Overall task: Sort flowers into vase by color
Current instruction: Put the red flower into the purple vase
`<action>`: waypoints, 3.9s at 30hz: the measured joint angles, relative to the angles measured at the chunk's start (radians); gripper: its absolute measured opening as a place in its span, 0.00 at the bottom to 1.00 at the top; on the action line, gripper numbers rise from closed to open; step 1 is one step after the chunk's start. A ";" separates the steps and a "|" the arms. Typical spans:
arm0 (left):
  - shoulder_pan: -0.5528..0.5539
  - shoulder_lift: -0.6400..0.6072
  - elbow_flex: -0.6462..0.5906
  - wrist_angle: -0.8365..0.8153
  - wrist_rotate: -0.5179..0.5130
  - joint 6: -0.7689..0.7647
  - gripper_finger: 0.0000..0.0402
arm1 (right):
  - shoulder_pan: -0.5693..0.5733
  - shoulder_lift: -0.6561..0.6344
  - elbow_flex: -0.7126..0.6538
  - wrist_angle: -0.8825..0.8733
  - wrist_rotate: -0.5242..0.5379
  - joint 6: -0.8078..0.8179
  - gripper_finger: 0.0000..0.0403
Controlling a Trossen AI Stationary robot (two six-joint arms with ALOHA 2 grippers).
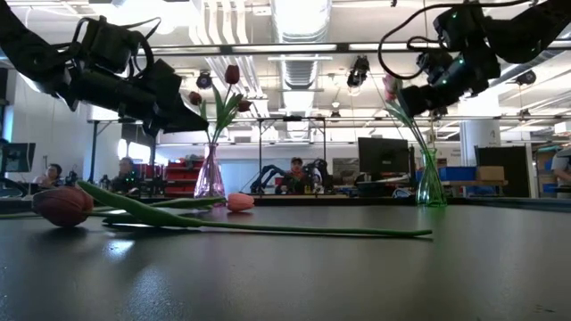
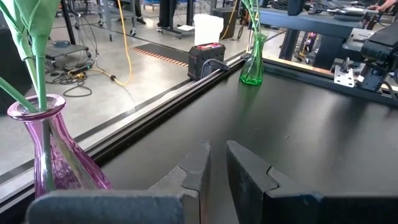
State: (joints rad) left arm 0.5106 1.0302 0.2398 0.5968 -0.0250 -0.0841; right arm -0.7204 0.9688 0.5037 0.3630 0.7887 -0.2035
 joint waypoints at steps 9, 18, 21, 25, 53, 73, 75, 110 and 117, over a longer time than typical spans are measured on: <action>0.000 0.000 0.000 0.001 0.016 -0.004 0.09 | 0.019 -0.029 0.000 -0.154 0.000 0.089 0.03; -0.001 0.000 0.000 -0.017 0.161 0.023 0.09 | 0.134 -0.139 0.103 -0.419 0.052 0.115 0.03; -0.003 0.000 0.000 -0.019 0.230 0.022 0.09 | 0.203 -0.159 0.114 -0.495 0.051 0.156 0.03; -0.031 -0.001 0.000 -0.022 0.280 0.022 0.09 | 0.311 -0.164 0.114 -0.567 0.049 0.215 0.03; -0.063 -0.001 -0.140 0.291 0.268 0.098 0.09 | 0.893 0.739 0.490 -0.274 -0.415 0.392 0.05; -0.063 0.003 -0.143 0.319 0.269 0.048 0.09 | 0.903 1.284 1.230 -0.645 -0.675 0.411 0.50; -0.063 0.004 -0.143 0.324 0.269 0.048 0.09 | 0.901 1.322 1.286 -0.689 -0.704 0.422 0.52; -0.056 0.000 -0.229 0.717 0.164 0.083 0.09 | 0.793 1.206 1.407 -0.861 -0.598 0.188 0.03; -0.055 -0.018 -0.230 0.730 0.107 0.088 0.09 | 0.723 0.978 1.139 -0.557 -0.532 0.118 0.03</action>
State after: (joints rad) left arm 0.4557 1.0126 0.0093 1.3270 0.0823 0.0040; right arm 0.0021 1.9470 1.6429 -0.1936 0.2565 -0.0856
